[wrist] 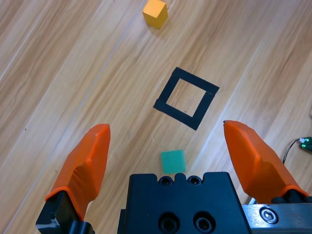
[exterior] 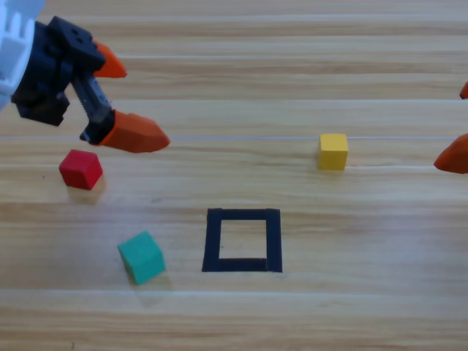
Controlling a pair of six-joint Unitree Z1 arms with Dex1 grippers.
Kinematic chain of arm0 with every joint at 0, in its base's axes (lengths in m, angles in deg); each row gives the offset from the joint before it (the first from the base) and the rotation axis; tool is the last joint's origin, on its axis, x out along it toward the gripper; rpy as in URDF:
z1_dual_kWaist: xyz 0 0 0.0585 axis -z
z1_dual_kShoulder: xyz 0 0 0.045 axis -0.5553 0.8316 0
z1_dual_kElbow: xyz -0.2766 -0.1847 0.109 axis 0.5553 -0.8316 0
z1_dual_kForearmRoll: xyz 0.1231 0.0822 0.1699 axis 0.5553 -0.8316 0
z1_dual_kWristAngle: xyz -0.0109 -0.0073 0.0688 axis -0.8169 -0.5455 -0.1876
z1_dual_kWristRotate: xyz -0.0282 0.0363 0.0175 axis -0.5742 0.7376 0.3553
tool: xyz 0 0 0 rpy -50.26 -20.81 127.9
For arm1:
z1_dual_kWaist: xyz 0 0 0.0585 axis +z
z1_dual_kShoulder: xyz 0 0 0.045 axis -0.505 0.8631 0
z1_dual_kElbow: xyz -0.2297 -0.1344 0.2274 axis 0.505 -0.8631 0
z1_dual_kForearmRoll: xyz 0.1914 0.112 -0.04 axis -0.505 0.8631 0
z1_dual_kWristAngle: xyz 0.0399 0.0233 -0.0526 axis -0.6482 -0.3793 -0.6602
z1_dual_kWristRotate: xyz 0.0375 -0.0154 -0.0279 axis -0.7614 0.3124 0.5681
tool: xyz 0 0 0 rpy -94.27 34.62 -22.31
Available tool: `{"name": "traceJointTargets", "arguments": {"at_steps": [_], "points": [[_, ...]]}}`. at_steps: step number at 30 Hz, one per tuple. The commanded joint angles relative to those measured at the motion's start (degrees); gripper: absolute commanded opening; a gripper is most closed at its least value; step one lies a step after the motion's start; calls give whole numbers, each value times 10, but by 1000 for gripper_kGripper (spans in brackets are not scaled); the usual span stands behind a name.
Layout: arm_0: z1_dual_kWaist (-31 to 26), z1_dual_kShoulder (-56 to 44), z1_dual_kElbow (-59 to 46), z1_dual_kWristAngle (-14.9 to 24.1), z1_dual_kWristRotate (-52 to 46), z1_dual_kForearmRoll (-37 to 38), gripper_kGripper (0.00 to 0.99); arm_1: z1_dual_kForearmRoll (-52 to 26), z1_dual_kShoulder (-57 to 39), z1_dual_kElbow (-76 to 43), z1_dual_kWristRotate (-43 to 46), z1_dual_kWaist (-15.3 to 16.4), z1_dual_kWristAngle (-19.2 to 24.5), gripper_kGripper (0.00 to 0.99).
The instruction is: Stack the blocks in the rectangular block: red at the bottom, yellow in the middle, green on top
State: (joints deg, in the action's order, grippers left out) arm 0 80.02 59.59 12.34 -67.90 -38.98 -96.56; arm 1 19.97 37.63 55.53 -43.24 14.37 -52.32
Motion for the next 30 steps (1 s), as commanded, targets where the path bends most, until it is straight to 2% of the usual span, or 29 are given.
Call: {"name": "traceJointTargets", "arguments": {"at_steps": [1,7,14,16,18,23,28,30], "points": [[-10,8,-3,9,0,-7,990,-13,5,-16,5,13,-9,980],[-10,4,-7,12,-1,-9,990,-13,5,-21,0,13,-4,980],[-10,1,-7,16,-14,-11,990,-18,74,7,-96,13,119,976],[-10,-1,-6,36,-36,-13,990,-18,101,25,-123,13,144,976],[-10,-4,-7,73,-84,-13,990,-18,127,42,-146,13,148,977],[-10,-9,-10,181,-300,-7,990,-65,196,54,-214,13,227,977],[-19,17,5,208,-452,-23,990,-83,242,65,-275,8,234,980],[-30,53,47,210,-503,-74,990,-95,252,66,-297,8,254,983]]}}
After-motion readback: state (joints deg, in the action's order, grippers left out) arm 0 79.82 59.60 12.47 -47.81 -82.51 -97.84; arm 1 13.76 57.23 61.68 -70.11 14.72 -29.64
